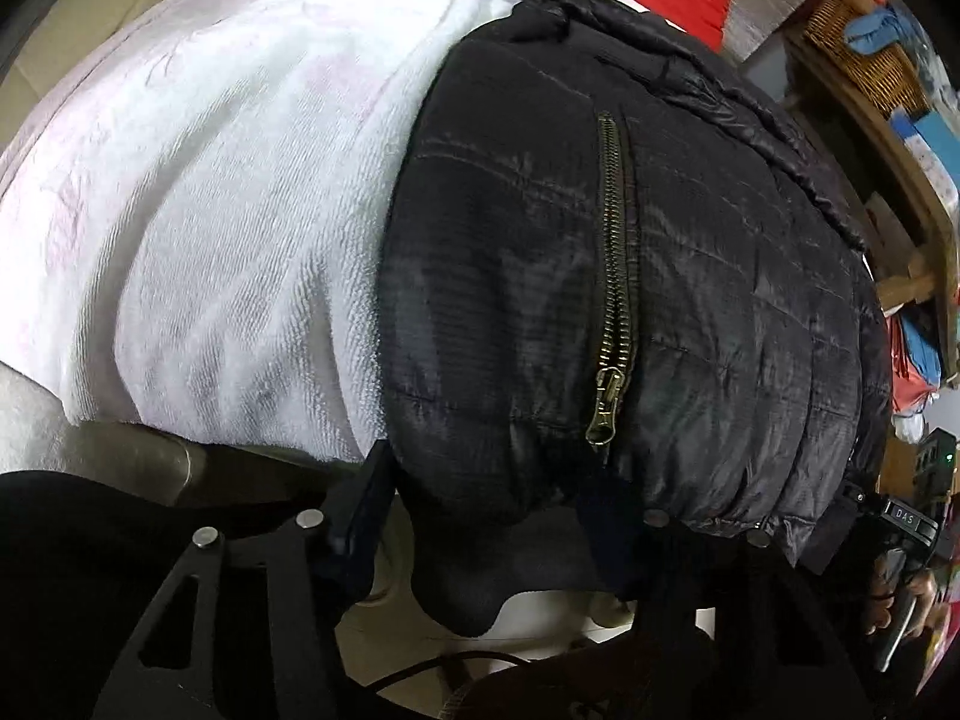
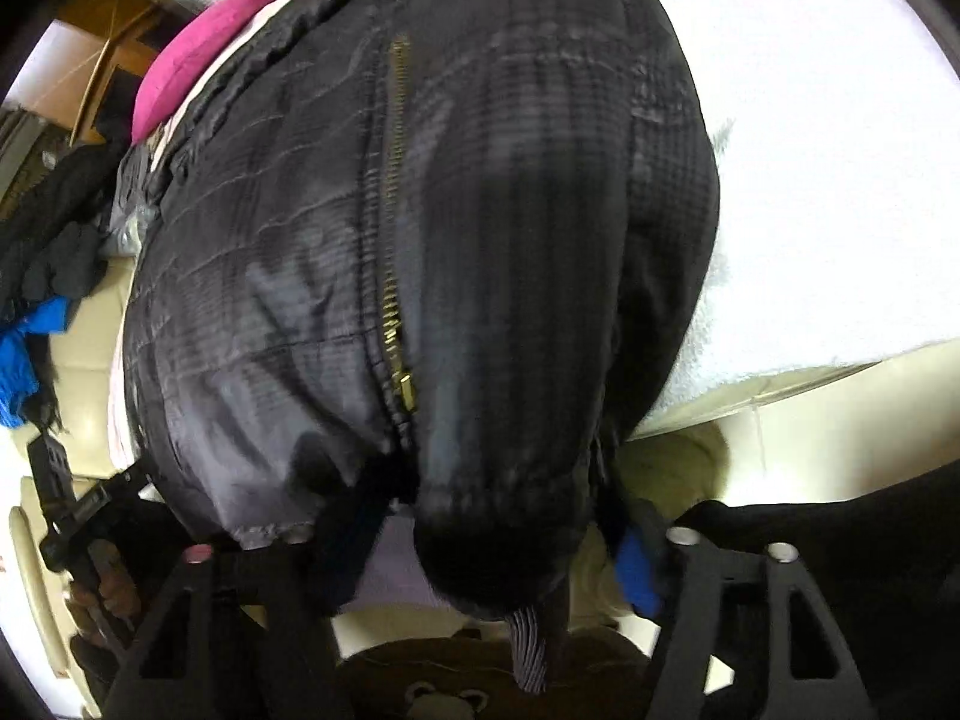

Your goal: Fold large clothes

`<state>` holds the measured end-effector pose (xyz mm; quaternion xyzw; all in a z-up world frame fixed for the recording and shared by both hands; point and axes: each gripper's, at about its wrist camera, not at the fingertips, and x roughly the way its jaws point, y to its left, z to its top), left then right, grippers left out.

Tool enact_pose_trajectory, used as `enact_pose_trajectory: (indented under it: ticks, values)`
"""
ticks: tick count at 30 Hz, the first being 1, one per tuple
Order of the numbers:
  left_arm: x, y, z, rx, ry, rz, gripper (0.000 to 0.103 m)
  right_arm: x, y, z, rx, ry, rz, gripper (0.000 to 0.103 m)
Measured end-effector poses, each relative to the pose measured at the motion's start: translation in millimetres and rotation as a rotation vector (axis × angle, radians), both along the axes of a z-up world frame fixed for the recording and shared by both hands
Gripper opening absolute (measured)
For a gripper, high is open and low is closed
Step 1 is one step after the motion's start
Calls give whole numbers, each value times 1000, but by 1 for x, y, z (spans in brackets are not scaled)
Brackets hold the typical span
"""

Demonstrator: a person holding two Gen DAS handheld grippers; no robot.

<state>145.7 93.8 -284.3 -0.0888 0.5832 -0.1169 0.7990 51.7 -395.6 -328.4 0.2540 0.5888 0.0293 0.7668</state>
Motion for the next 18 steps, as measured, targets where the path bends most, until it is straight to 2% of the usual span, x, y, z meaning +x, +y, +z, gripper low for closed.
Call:
enact_pose_trajectory:
  ticks: [1, 3, 6, 7, 8, 9, 11, 12, 13, 14, 18]
  values:
    - [0, -1, 1, -4, -1, -1, 56, -1, 3, 4, -25, 9, 23, 56]
    - [-2, -1, 2, -13, 2, -1, 55, -3, 8, 10, -48, 22, 69, 42]
    - [-2, 0, 2, -21, 4, -3, 58, -7, 12, 18, -56, 41, 120, 39]
    - [-2, 1, 1, -21, 6, 0, 61, -4, 13, 19, -44, 44, 125, 39]
    - [1, 5, -1, -31, 13, 1, 69, -3, 14, 19, -21, 46, 127, 40]
    - [1, 5, -3, -45, 29, 0, 76, -3, 10, 18, -4, 47, 120, 41]
    - [1, 5, -13, -62, 77, -5, 79, -9, -4, 9, 17, 66, 83, 47]
    - [1, 4, -17, -65, 89, -7, 81, -8, -13, 4, 34, 82, 59, 65]
    - [1, 2, -20, -70, 102, -11, 82, -8, -20, -2, 64, 95, 28, 72]
    - [0, 1, -23, -76, 113, -17, 82, -9, -25, -5, 75, 103, 11, 76]
    - [0, -1, -30, -83, 123, -24, 82, -9, -37, -16, 132, 88, 8, 76]
